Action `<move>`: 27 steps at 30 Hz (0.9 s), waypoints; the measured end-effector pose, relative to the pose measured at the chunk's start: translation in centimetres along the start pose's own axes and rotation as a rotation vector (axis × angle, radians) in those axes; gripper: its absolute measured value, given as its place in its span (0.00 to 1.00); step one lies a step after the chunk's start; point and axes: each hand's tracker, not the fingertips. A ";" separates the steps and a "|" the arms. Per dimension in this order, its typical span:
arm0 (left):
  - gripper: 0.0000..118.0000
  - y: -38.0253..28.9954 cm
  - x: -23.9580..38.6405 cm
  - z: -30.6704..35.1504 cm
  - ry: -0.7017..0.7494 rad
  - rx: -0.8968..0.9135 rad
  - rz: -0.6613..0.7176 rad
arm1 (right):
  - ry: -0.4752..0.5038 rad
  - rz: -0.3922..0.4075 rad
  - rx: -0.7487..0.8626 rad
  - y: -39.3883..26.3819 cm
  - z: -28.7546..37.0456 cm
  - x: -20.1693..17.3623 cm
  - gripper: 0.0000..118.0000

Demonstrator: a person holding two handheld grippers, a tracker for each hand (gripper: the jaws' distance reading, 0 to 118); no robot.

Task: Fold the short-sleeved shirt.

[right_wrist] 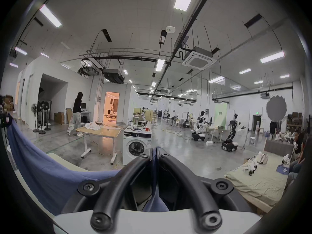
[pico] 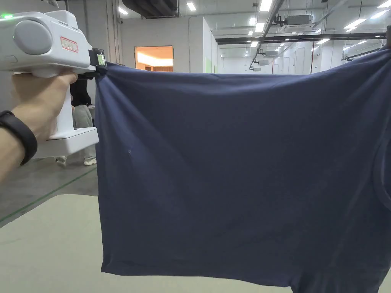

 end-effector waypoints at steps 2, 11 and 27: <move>0.00 -0.3 0.0 -1.4 0.013 0.000 -0.003 | -0.012 0.019 0.001 0.0 -1.2 -0.7 0.01; 0.00 -1.5 0.2 -6.4 0.046 -0.012 -0.033 | -0.045 -0.026 0.022 0.7 -4.8 -1.6 0.01; 0.00 -20.5 0.2 -3.2 -0.036 -0.234 0.011 | 0.089 -0.196 -0.227 -17.2 -5.3 1.1 0.01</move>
